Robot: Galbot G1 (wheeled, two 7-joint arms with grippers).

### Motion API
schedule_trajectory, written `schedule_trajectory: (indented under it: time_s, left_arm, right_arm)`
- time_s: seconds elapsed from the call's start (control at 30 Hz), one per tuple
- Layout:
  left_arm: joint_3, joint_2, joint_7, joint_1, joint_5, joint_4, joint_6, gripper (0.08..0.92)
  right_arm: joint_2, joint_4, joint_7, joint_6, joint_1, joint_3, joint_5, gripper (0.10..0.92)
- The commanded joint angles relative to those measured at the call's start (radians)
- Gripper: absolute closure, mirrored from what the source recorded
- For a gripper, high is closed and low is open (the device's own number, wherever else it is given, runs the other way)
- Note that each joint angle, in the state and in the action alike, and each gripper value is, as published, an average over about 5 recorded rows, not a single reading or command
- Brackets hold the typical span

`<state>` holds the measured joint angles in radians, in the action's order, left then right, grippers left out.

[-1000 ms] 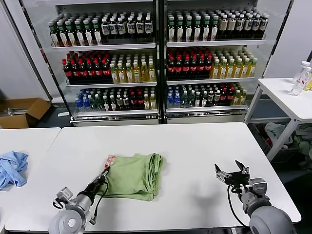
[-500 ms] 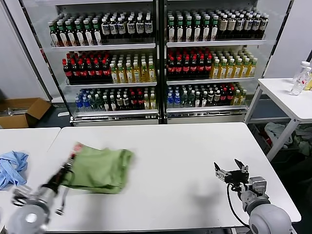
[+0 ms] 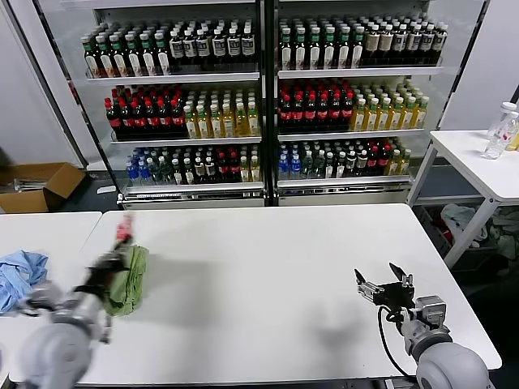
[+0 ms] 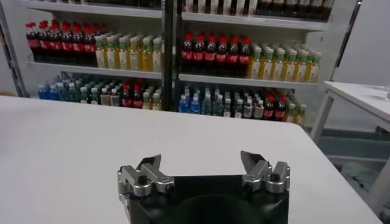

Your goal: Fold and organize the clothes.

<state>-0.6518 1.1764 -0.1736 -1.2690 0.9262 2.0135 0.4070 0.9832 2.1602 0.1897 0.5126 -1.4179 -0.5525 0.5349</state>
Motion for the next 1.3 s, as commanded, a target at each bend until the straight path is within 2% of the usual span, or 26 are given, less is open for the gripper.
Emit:
schedule_trajectory:
  time_s: [0.03,0.13,0.23,0.33,0.43,0.57,0.67,0.83,0.97,1.13,1.3]
  left_arm:
    - [0.623,0.355,-0.094,0.288,-0.270,-0.268,0.011,0.901]
    - [0.676,0.421,-0.117,0.349,-0.294,-0.353,0.011,0.901]
    - [0.702,0.451,-0.110,0.382,-0.386,-0.421,0.004,0.901]
    - [0.716,0.437,-0.071,0.379,-0.502,-0.436,-0.034,0.901]
    - [0.723,0.392,-0.036,0.344,-0.558,-0.354,-0.083,0.864]
    - [0.675,0.309,-0.026,0.269,-0.552,-0.184,-0.110,0.756]
    - [0.587,0.235,-0.027,0.199,-0.539,-0.085,-0.140,0.669]
    - [0.395,0.154,-0.071,0.090,-0.491,-0.012,-0.204,0.513]
    - [0.261,0.127,-0.082,-0.006,-0.499,-0.004,-0.249,0.410]
    - [0.176,0.111,-0.082,-0.115,-0.491,0.020,-0.295,0.248]
    - [0.157,0.113,-0.077,-0.169,-0.490,0.028,-0.310,0.182]
  right_arm:
    - [-0.015,0.023,-0.001,-0.002,-0.025,-0.040,0.011,0.203]
    - [-0.021,0.030,-0.001,0.000,-0.022,-0.050,0.023,0.203]
    - [-0.026,0.027,-0.002,0.006,-0.008,-0.052,0.031,0.203]
    - [-0.029,0.019,-0.003,0.008,0.019,-0.041,0.040,0.203]
    - [-0.028,0.008,0.001,0.009,0.061,-0.010,0.064,0.203]
    - [-0.013,-0.020,0.020,0.014,0.154,0.100,0.111,0.203]
    - [0.024,-0.072,0.050,0.020,0.263,0.242,0.137,0.203]
    - [0.148,-0.202,0.112,0.038,0.451,0.452,0.148,0.203]
    - [0.259,-0.327,0.165,0.052,0.528,0.569,0.151,0.203]
    - [0.367,-0.456,0.204,0.063,0.569,0.630,0.136,0.203]
    - [0.413,-0.524,0.224,0.057,0.570,0.658,0.102,0.203]
